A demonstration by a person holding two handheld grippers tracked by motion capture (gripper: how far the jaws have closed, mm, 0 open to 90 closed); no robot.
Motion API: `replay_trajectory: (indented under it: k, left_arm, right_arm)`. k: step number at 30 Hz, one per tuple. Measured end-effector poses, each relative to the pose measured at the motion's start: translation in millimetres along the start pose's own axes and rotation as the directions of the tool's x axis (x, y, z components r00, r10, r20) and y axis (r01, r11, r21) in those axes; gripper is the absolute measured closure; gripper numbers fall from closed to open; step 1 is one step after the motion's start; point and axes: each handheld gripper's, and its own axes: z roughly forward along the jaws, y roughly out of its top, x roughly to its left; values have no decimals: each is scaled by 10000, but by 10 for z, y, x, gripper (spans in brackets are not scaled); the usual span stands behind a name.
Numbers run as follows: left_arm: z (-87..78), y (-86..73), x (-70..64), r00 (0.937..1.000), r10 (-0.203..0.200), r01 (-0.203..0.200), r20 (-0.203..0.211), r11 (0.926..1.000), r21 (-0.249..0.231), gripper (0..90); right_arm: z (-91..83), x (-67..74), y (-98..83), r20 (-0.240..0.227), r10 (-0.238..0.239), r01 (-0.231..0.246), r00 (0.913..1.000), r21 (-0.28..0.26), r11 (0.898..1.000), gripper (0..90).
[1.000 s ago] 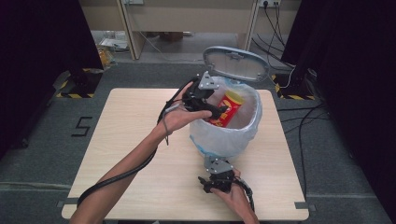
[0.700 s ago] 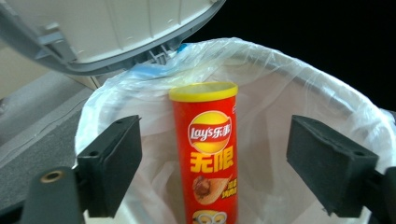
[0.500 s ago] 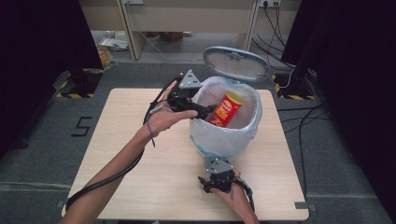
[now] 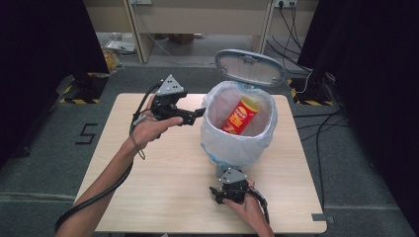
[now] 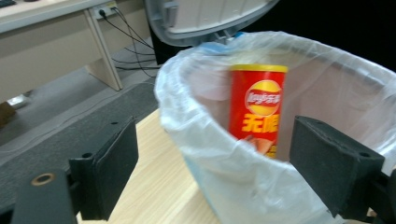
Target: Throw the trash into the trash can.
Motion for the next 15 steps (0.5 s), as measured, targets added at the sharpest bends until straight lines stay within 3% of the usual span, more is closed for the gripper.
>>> replay_trajectory:
  k: [15]
  left_arm:
    - [-184, -321, 261, 9971, -670, 672, -351, 9977, 33, 153]
  right_arm:
    - [-3, 0, 1, 1, 80, -80, 10000, 8, 10000, 226]
